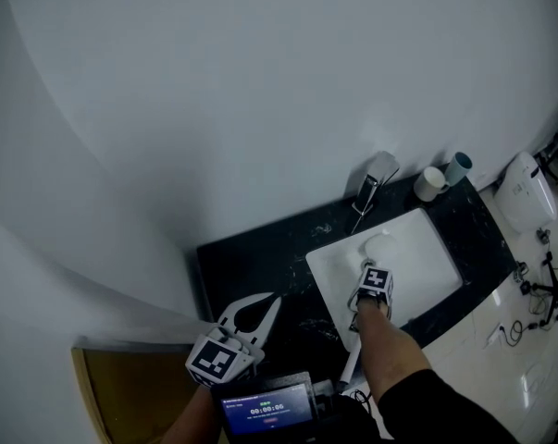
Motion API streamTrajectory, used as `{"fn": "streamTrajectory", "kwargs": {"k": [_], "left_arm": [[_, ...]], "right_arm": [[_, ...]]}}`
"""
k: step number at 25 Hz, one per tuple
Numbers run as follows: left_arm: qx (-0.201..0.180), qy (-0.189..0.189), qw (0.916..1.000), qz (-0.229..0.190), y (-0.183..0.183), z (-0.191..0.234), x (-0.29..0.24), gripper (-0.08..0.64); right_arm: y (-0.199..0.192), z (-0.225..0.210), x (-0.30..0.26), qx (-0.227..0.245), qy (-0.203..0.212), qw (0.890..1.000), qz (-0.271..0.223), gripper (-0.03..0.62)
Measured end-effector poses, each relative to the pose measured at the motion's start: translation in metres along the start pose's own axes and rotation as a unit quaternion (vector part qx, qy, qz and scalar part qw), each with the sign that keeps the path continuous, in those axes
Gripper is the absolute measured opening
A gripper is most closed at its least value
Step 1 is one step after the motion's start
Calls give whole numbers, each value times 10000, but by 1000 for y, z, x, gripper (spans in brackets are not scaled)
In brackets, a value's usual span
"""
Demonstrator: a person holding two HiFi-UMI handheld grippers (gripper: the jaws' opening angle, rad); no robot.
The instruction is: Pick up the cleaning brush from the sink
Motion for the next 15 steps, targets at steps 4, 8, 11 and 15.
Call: {"fn": "streamTrajectory", "kwargs": {"k": [4,8,11,15], "left_arm": [[-27,-72,9999,-87,1,-7,8,9],[18,-381,9987,-326,12,-36,13,9],[79,-587,9974,-409,17,-59,13,9],[82,-652,9965,-517,19,-99,8,9]], "right_arm": [[3,-6,36,454,261,9978,-406,0],[-19,-22,87,972,772,9891,-795,0],[-46,-38,127,1408,1127,9764,-1185,0],[-77,-64,173,2074,1810,9478,-1611,0]]}}
Point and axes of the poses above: the fingertips, and each gripper's own axes: x backward along the fingers, z to its left, y out of its top, the point moved 2 cm from there along x, backward along the fingers, and after that the axes turned 11 degrees about z, right-handed, at the moved point
